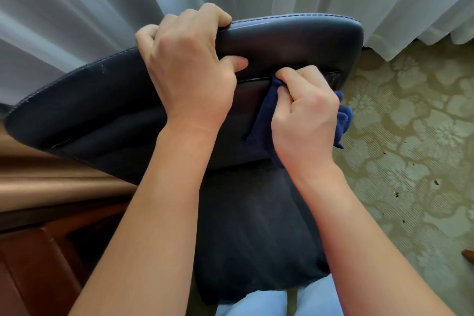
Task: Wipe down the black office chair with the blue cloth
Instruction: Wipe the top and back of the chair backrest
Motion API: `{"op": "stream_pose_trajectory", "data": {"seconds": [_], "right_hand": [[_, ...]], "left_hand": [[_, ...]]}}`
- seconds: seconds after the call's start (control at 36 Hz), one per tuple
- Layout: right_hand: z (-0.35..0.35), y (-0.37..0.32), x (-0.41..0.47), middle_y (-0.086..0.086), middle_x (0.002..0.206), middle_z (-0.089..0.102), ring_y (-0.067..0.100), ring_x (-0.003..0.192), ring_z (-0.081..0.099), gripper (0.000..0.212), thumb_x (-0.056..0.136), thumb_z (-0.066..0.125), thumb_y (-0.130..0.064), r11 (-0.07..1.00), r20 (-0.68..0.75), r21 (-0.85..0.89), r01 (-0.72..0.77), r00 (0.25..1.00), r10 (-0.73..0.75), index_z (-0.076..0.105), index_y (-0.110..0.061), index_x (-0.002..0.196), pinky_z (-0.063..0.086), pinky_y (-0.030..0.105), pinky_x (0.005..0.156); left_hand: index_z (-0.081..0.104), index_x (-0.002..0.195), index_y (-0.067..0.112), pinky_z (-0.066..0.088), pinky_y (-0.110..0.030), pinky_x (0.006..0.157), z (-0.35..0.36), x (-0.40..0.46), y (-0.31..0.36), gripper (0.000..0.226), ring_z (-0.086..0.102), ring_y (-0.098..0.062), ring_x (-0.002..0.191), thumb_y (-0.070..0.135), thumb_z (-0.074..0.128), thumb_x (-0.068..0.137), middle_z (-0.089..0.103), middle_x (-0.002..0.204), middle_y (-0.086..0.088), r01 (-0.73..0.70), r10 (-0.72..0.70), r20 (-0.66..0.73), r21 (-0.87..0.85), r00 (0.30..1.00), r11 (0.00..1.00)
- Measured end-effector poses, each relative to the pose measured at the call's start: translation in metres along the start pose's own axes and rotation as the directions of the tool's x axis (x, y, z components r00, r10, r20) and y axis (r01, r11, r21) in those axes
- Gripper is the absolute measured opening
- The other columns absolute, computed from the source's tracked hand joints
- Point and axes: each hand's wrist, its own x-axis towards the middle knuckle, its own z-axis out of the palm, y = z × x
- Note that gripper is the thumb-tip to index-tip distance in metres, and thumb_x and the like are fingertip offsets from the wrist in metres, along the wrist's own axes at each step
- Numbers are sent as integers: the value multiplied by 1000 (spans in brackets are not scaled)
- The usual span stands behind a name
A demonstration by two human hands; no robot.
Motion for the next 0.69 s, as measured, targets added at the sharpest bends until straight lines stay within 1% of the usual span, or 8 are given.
{"op": "stream_pose_trajectory", "data": {"seconds": [0.14,0.25,0.31,0.44,0.5,0.61,0.64,0.69], "right_hand": [[9,-14,-1,11,84,59,28,76,56,22,84,52,2,1000,41,-7,23,999,-22,71,-1,94,46,43,65],[17,-21,-2,12,83,58,29,73,55,24,84,51,3,998,80,-9,54,995,-54,72,-1,95,46,43,60],[20,-22,-3,11,82,57,29,72,54,25,83,52,3,998,99,9,62,993,-63,72,-2,96,46,42,59],[25,-31,-7,9,80,57,27,73,54,21,84,55,6,990,174,102,100,978,-117,73,-3,92,46,43,64],[20,-31,-9,9,83,61,25,77,58,22,85,57,6,986,130,142,87,986,-105,74,-2,97,48,39,69],[0,-18,-7,9,91,68,18,86,64,15,88,63,5,984,-95,174,44,995,-28,72,0,99,49,22,83],[-4,-14,-6,8,93,69,16,88,64,14,88,64,4,984,-141,177,30,990,-5,71,0,100,49,21,85],[-7,-7,-3,7,96,70,16,90,65,15,88,65,2,989,-179,148,3,983,24,70,1,102,49,21,87]], "left_hand": [[71,100,27,27,-26,87,1,1,-3,46,60,-19,86,47,84,61,70,90,8,-10,10,-7,-10,1000,1000],[70,102,27,24,-24,86,1,1,-4,45,60,-17,87,48,81,64,70,92,9,-28,28,5,-2,1000,1000],[71,103,27,23,-24,85,1,1,-4,44,60,-18,87,47,80,65,71,92,9,-35,35,12,-12,999,999],[71,105,30,21,-24,85,-2,0,-6,41,61,-15,89,46,78,68,71,93,11,-50,50,2,-16,999,999],[71,106,30,21,-24,85,-3,0,-6,41,61,-15,90,47,77,69,71,95,11,-53,53,1,-17,999,998],[71,107,31,25,-27,87,-5,-1,-5,44,61,-17,93,48,78,67,72,98,11,-44,44,8,-42,999,998],[71,107,31,25,-27,87,-6,-1,-4,44,61,-17,93,48,78,68,72,98,11,-44,44,5,-45,999,998],[71,107,31,25,-26,87,-6,-1,-4,43,61,-16,93,48,79,68,71,97,11,-44,44,1,-48,999,998]]}}
